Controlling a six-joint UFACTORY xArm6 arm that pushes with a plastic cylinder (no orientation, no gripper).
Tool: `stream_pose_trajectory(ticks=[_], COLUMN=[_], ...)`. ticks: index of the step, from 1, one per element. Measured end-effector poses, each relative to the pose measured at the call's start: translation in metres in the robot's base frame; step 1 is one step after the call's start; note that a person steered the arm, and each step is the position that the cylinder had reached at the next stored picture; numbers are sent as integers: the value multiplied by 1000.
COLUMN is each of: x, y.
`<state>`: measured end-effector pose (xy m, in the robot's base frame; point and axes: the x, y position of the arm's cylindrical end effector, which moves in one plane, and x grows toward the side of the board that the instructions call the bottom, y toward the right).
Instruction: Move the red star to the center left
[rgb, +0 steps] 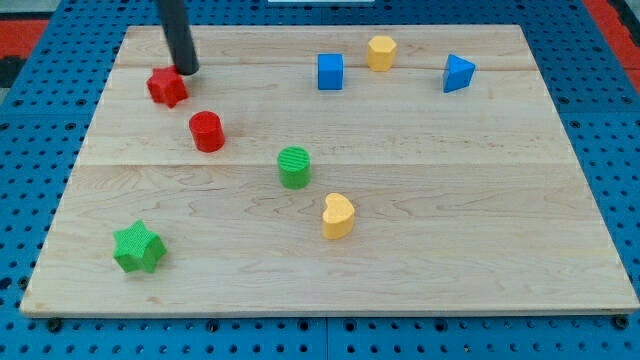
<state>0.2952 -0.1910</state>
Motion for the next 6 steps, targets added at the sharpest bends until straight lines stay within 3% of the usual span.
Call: stream_pose_trajectory(ticks=[4, 5, 6], x=[95, 89, 40], y=[-26, -13, 30])
